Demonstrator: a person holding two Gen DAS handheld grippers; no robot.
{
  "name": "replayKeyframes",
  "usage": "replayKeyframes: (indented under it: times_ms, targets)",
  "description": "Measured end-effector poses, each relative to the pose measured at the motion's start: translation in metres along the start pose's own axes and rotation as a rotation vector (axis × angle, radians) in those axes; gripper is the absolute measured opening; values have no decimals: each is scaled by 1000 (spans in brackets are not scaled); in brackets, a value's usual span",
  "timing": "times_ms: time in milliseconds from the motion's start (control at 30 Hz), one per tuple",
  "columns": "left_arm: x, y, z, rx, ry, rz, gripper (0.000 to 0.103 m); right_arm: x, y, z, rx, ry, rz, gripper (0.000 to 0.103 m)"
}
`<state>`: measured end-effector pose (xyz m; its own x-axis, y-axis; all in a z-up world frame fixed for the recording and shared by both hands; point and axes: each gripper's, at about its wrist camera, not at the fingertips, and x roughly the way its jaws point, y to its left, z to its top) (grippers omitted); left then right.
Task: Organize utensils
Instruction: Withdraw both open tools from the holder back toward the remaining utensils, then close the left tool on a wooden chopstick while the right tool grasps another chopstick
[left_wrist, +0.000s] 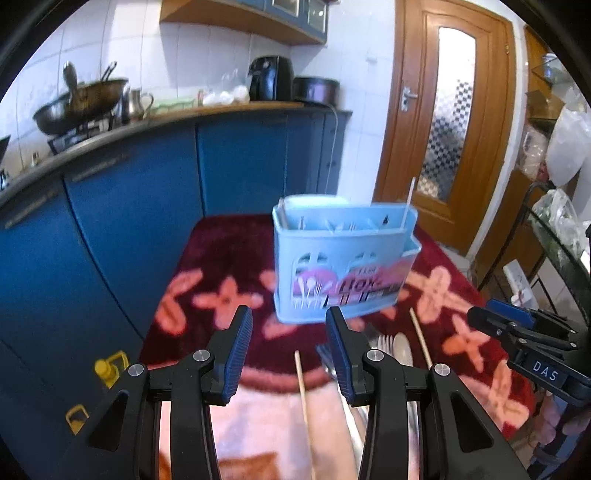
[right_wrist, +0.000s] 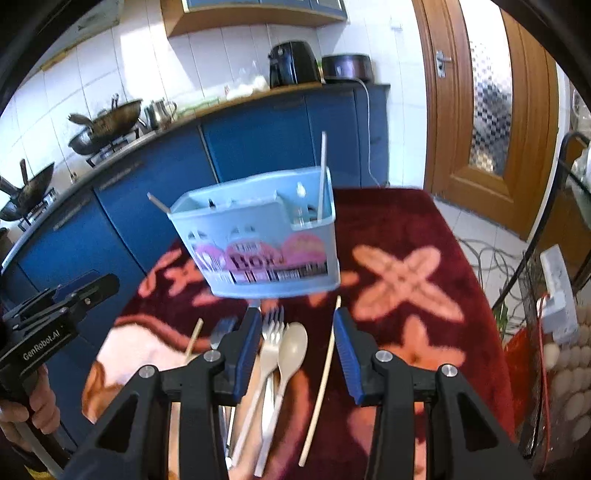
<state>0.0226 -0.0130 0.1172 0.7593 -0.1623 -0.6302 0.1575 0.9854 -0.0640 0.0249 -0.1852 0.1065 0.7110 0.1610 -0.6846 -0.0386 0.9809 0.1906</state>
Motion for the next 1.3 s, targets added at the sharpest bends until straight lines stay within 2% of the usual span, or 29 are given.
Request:
replayKeyframes:
  times_ms: [500, 667, 933, 1300]
  targets:
    - [72, 15, -36, -50, 220, 3, 43, 63, -20, -20, 22, 190, -43, 44]
    - [92, 17, -45, -51, 277, -1, 43, 77, -24, -23, 22, 225, -54, 44]
    - [111, 15, -51, -37, 330, -14, 43, 93, -29, -22, 5, 267, -71, 44]
    - [124, 6, -53, 11, 349, -19, 43, 106, -33, -18, -8, 314, -71, 44]
